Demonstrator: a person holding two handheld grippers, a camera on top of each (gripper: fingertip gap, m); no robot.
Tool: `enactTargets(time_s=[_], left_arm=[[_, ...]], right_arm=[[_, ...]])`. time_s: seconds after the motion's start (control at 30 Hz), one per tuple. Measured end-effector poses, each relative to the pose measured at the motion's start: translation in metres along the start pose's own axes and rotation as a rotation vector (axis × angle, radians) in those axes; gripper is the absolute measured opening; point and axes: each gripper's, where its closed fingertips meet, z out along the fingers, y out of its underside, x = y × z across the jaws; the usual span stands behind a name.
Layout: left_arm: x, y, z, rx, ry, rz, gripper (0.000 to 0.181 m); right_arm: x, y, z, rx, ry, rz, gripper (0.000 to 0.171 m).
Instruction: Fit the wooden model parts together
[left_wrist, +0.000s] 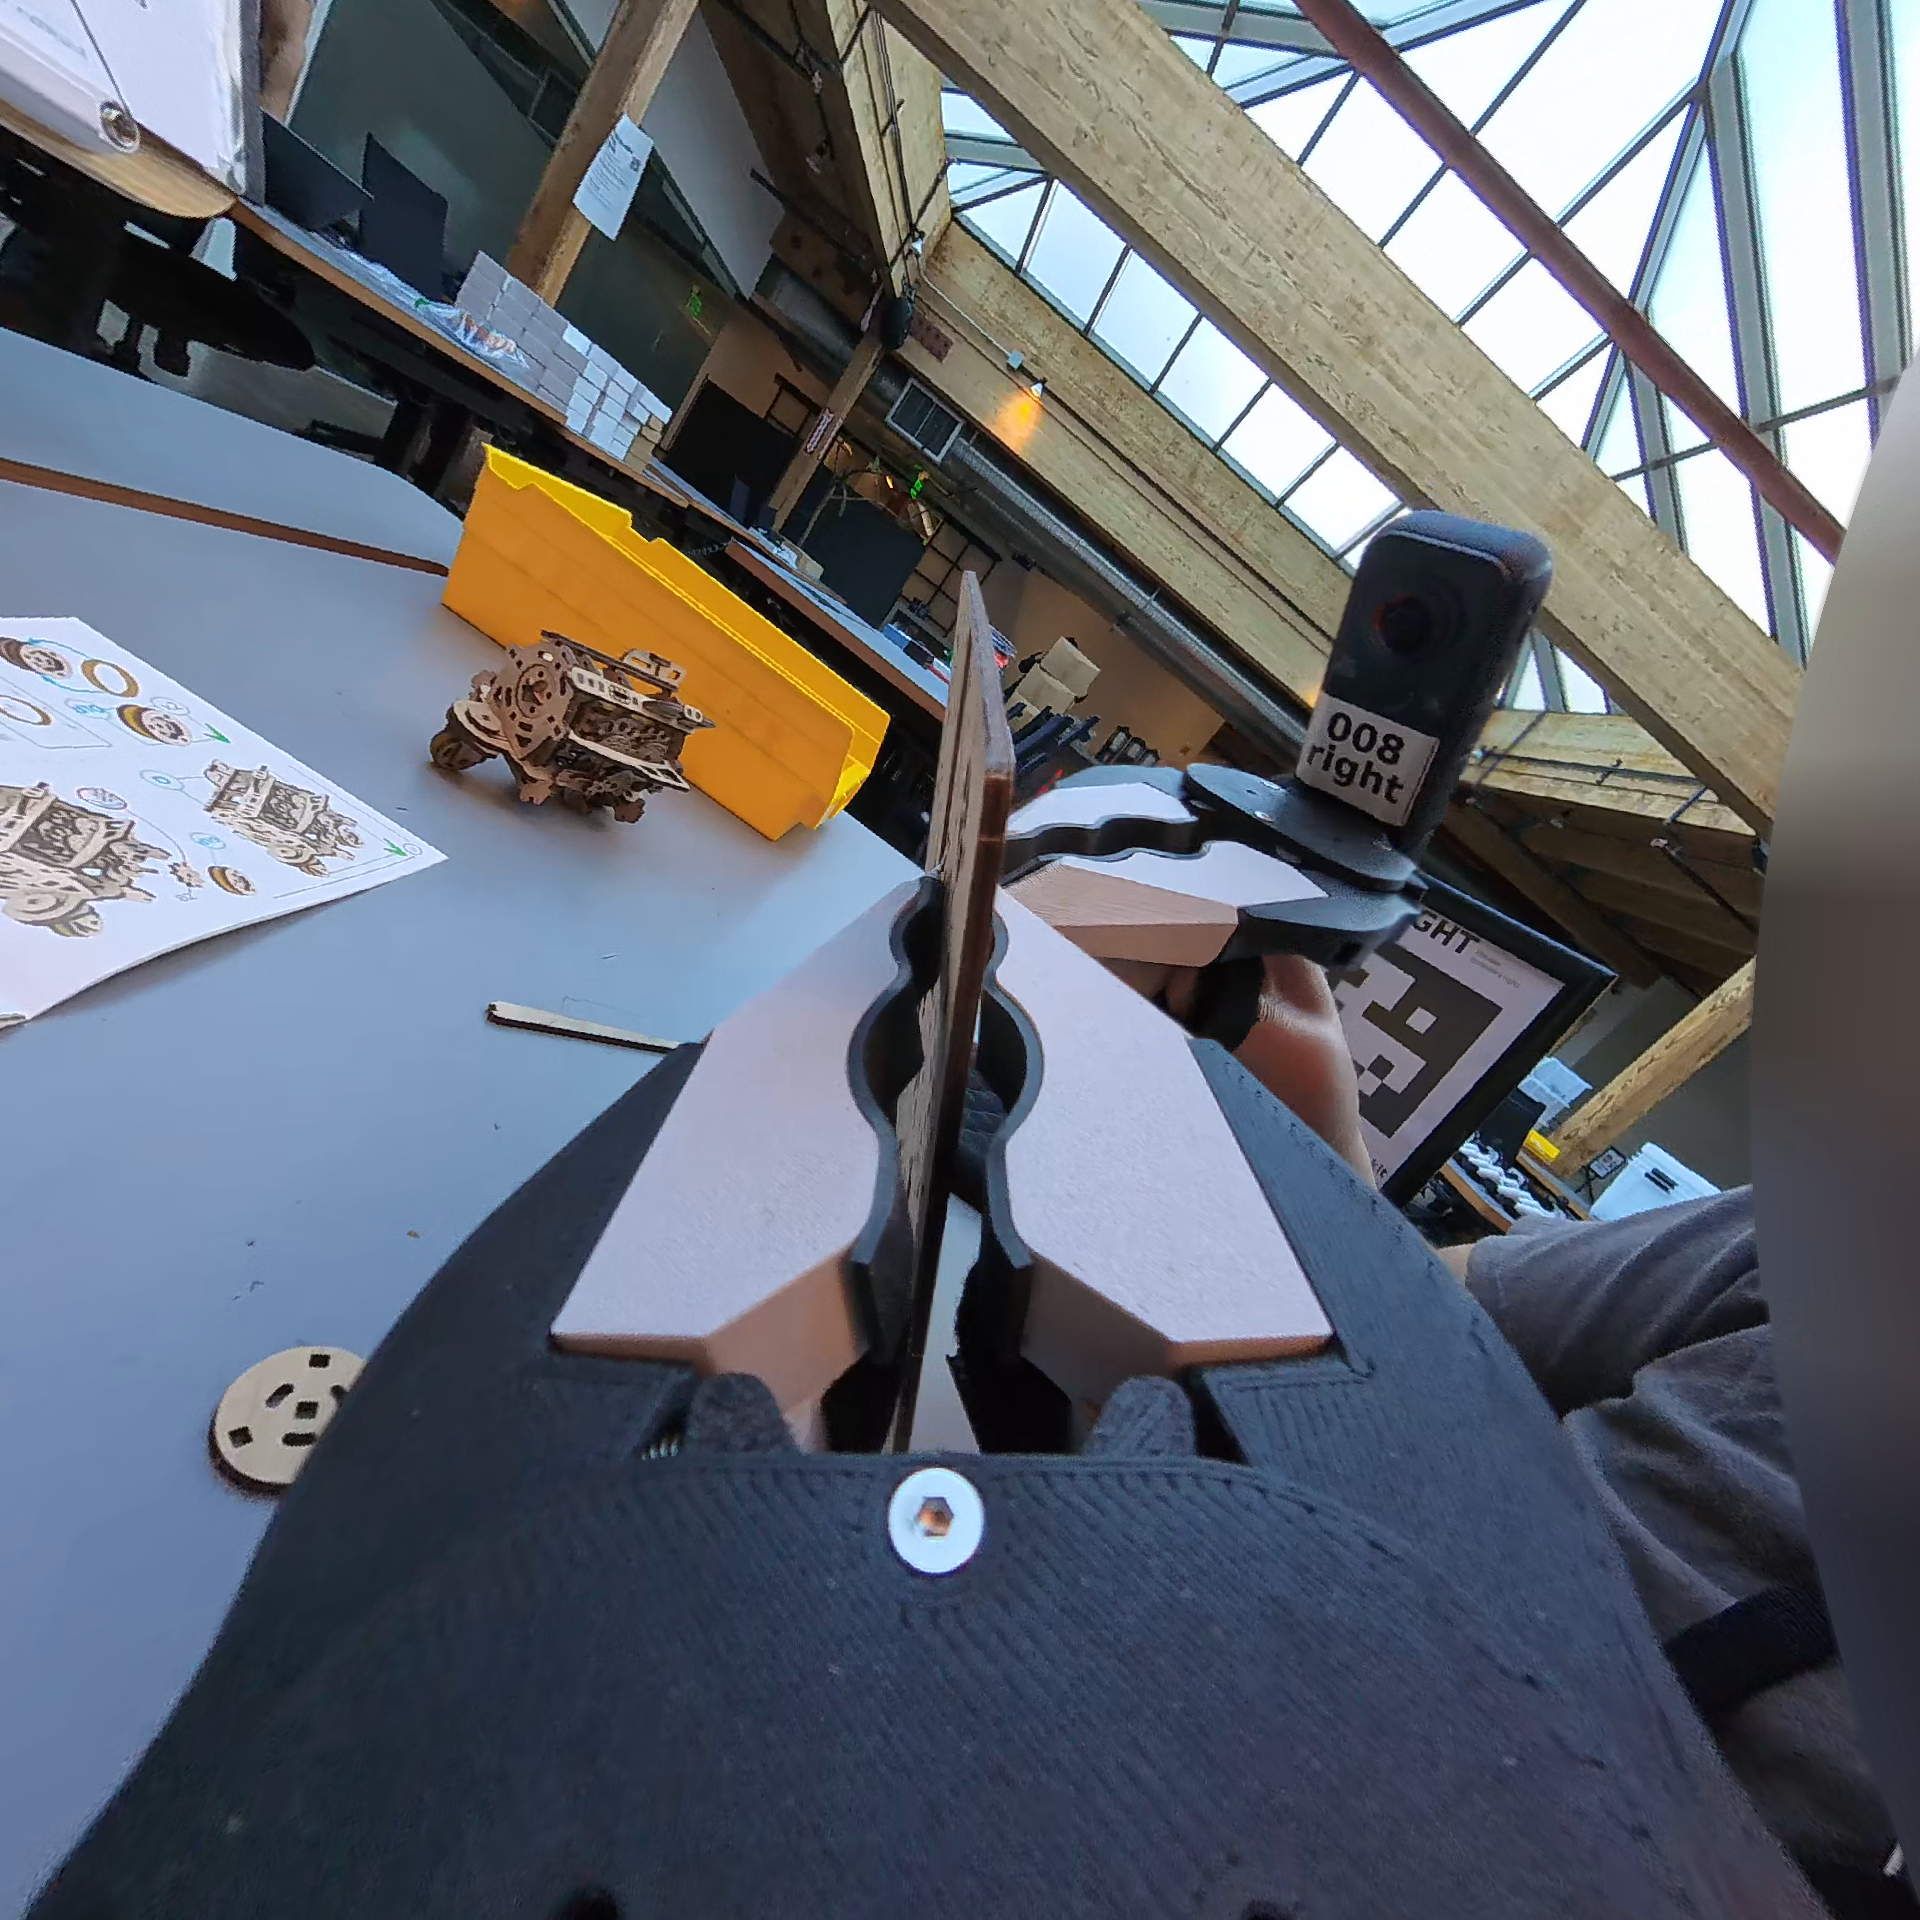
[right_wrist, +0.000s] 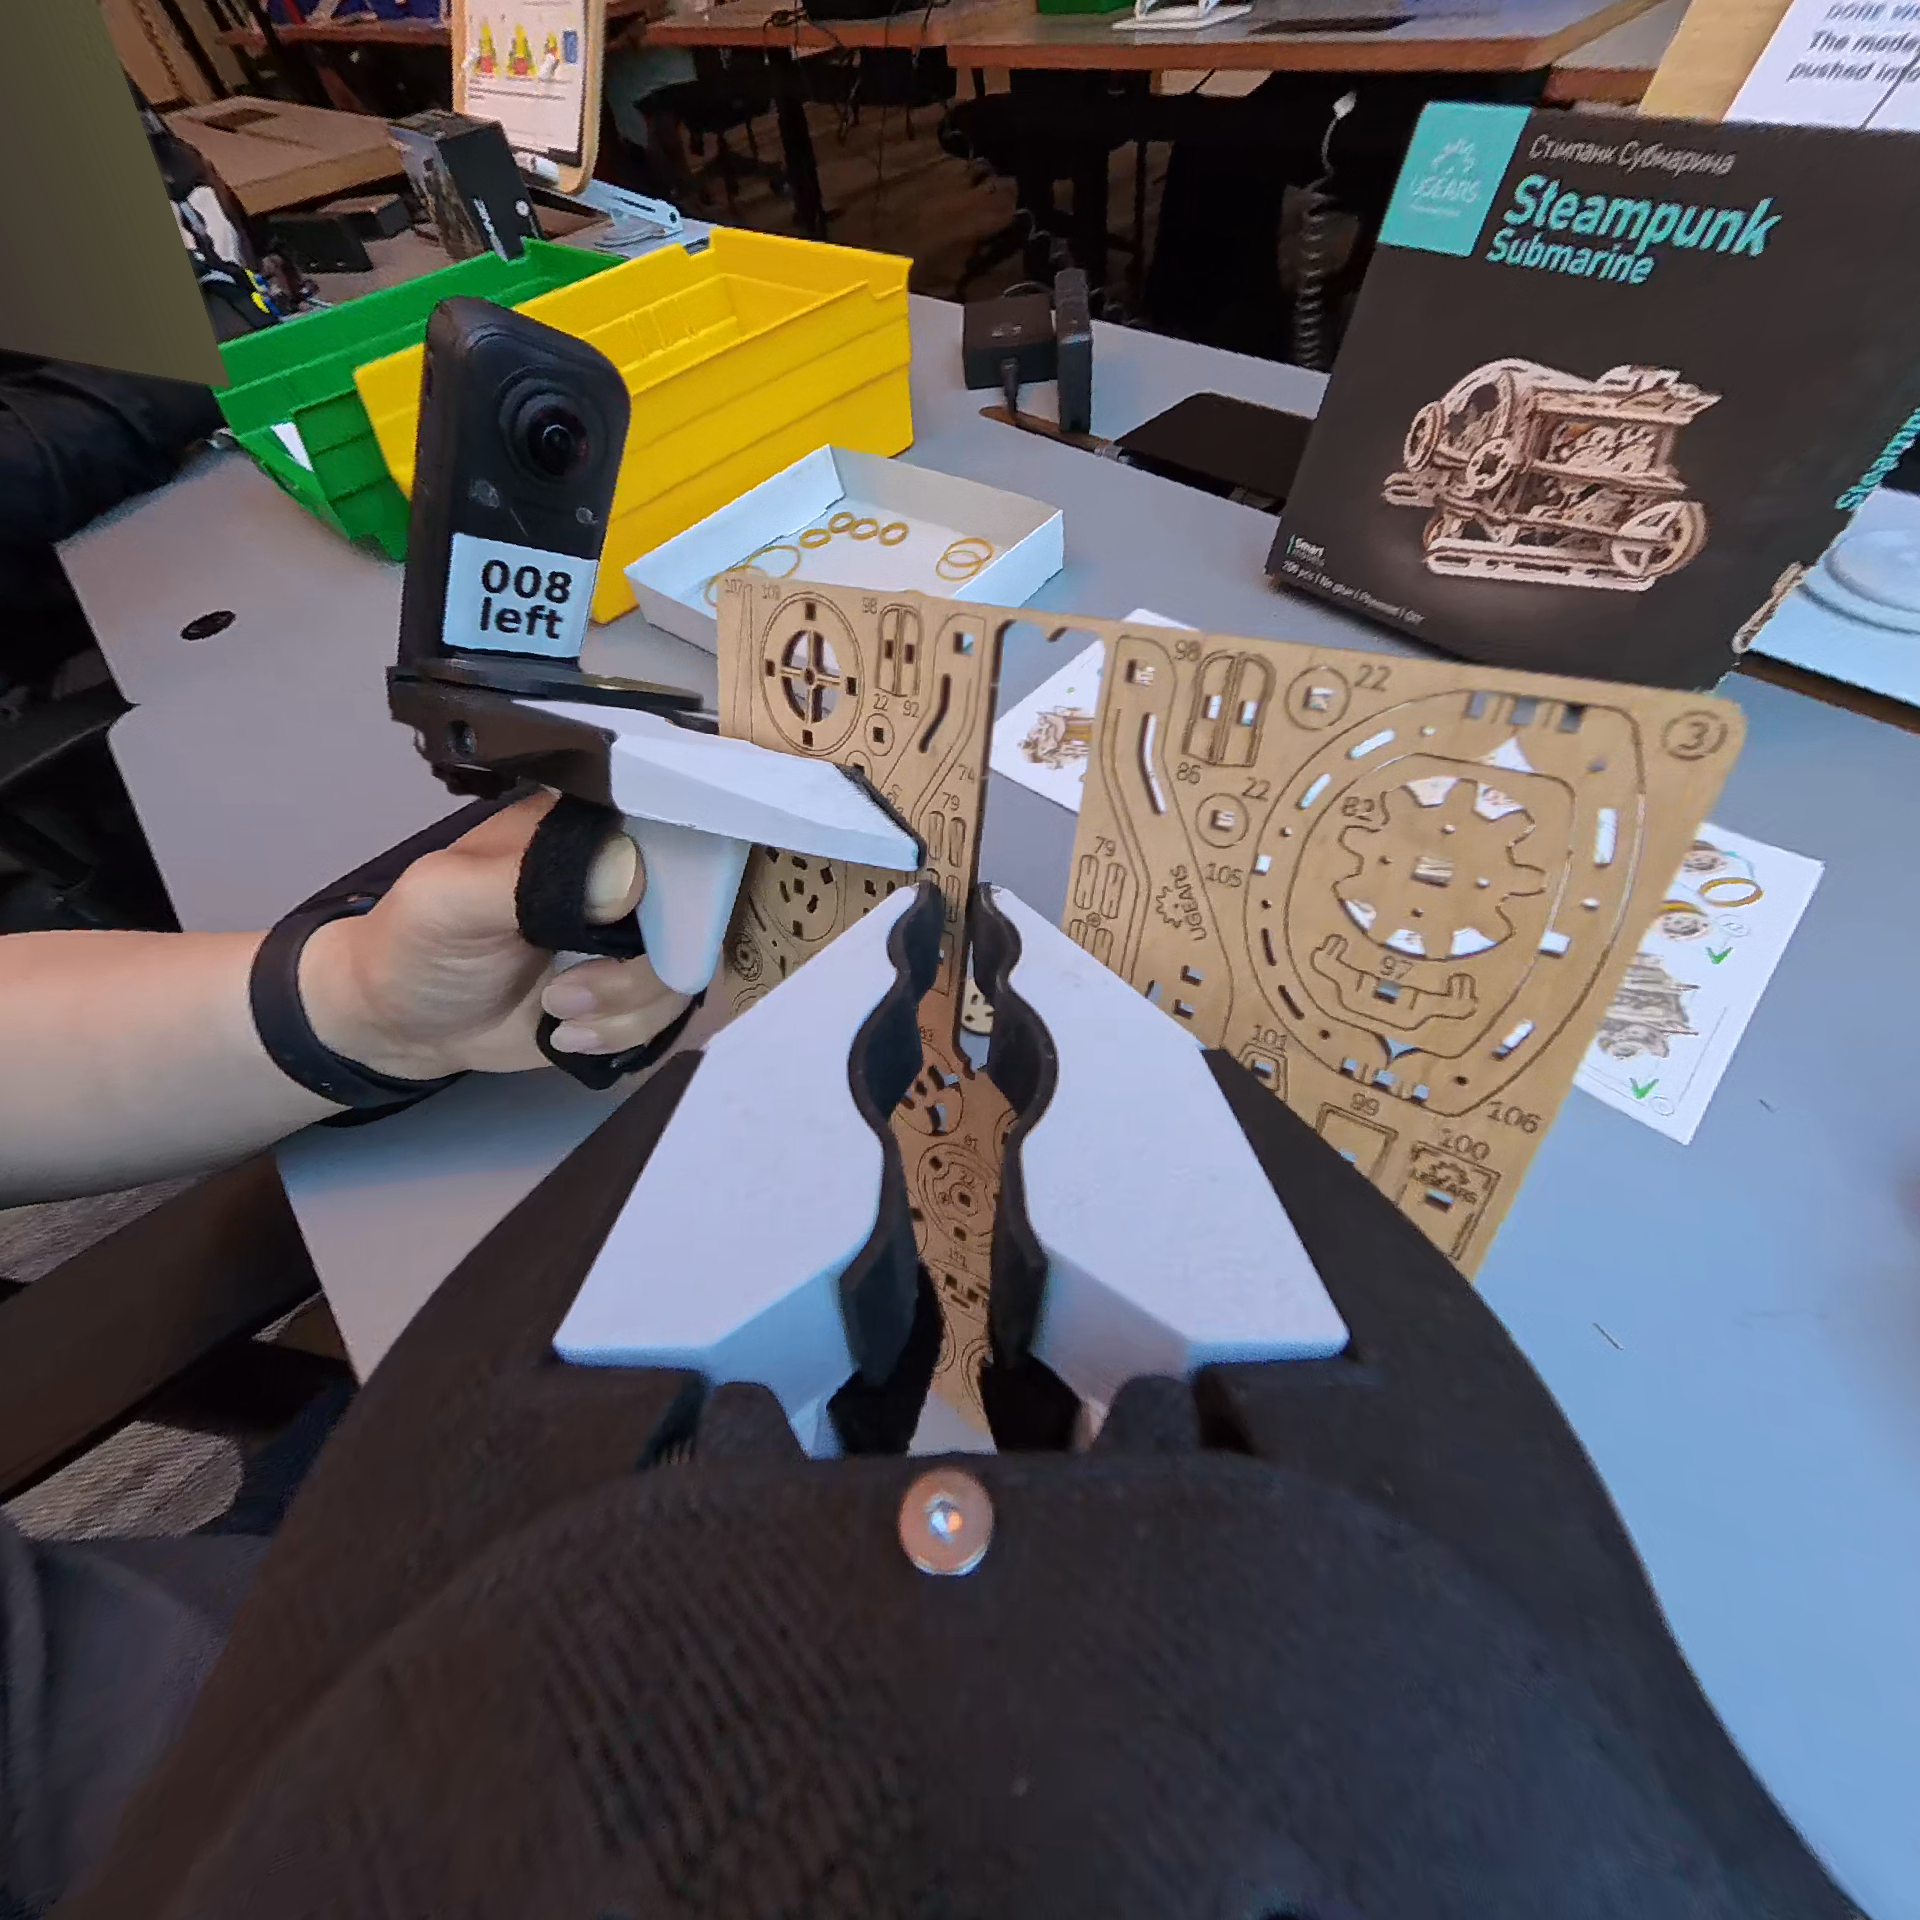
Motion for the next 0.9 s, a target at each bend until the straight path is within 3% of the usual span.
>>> enactTargets(time_s=[0.37, 0.47, 0.6, 0.9], left_arm=[[-0.0033, -0.0053, -0.0026, 0.025, -0.004, -0.009, 0.001], [-0.0061, -0.0068, -0.0041, 0.021, 0.001, -0.020, 0.001], [-0.0066, -0.0054, -0.0032, 0.004, 0.027, -0.034, 0.001], [-0.0029, -0.0012, -0.0006, -0.025, 0.014, 0.038, 0.000]], right_arm=[[0.0005, -0.0052, 0.0032, 0.218, 0.192, -0.180, 0.005], [0.0007, -0.0055, 0.0060, 0.255, 0.162, -0.176, 0.005], [0.0000, -0.0032, 0.0050, 0.158, -0.012, -0.065, 0.005], [-0.0022, 0.0009, -0.0002, -0.053, -0.053, -0.119, 0.008]])
